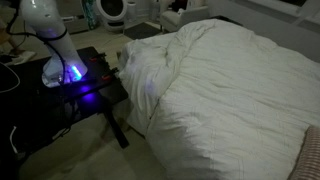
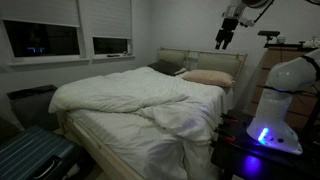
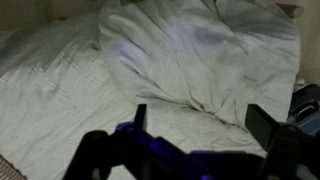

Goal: Make the bed

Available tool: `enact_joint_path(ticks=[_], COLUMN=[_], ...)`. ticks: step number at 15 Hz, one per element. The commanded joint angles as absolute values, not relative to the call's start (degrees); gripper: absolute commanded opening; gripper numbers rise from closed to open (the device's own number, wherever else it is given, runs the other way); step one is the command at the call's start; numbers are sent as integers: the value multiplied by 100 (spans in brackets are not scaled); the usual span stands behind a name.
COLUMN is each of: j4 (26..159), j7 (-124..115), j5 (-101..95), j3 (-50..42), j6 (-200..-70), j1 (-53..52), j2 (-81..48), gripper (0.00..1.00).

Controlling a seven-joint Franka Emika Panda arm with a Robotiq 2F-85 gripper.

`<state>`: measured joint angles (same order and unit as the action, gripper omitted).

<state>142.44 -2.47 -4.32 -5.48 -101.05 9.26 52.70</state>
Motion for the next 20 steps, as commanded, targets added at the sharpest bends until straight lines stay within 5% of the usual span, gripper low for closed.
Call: enact_joint_path(ticks=[1, 11, 20], j4=[14233, 14220, 14553], j7=[-262, -286, 880], j5=[-447, -544, -802], j3=[-564, -620, -1682], j6=[-10095, -10347, -11762], j1=[901, 981, 1004], j2=[5266, 5047, 4264], gripper=[100, 100, 100])
